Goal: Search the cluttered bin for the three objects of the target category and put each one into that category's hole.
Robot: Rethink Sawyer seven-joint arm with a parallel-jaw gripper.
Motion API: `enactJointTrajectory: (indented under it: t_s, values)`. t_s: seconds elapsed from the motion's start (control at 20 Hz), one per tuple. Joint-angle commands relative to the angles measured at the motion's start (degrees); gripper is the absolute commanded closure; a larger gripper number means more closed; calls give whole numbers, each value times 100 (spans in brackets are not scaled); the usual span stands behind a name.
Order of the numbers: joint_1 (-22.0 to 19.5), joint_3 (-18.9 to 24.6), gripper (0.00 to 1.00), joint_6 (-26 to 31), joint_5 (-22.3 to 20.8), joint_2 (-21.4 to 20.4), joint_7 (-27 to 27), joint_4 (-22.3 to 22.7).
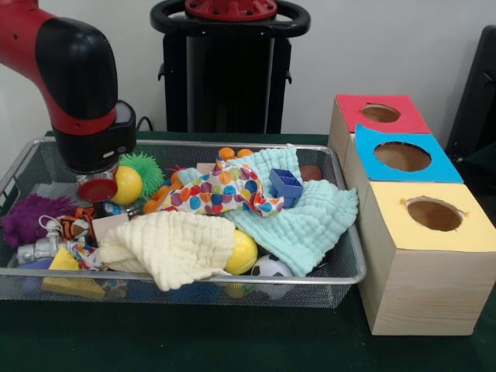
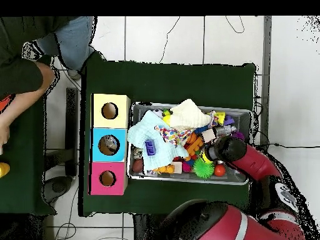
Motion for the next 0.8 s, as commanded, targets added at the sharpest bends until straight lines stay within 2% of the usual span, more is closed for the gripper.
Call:
enactJointTrajectory:
  t_s: [0.05, 0.5, 0.8]
  values:
    - [74, 743, 0, -398, 283, 333, 637, 96]
    - [212, 762, 0, -413, 450, 305, 831, 192]
    - [189, 774, 0, -424, 469, 331, 768, 190]
